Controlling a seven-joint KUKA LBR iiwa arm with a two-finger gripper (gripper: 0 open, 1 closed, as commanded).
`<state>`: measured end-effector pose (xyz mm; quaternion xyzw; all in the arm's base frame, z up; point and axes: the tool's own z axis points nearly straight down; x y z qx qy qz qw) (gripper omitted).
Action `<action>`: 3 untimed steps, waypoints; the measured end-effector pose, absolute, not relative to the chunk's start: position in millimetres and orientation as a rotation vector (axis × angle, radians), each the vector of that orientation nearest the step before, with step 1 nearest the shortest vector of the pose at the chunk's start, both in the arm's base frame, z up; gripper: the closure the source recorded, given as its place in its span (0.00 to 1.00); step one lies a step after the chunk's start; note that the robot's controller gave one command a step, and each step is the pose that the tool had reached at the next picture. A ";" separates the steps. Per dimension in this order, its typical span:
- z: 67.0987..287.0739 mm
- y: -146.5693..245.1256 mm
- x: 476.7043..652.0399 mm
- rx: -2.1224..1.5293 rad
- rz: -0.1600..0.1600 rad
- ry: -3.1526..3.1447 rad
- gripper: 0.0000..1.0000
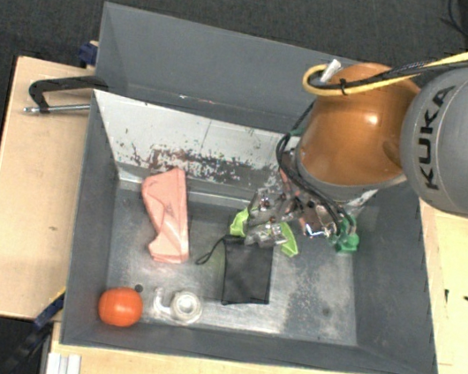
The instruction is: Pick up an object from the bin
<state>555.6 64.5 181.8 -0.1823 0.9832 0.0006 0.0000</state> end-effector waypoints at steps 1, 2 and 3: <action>203.6 68.9 551.0 -0.612 0.001 3.071 1.00; 183.6 70.2 550.7 -0.226 0.002 3.132 1.00; 178.7 71.4 551.6 -0.191 0.002 3.136 1.00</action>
Offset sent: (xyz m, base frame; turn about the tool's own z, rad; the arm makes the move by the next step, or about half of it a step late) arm -0.0046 0.0055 -0.0064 0.2492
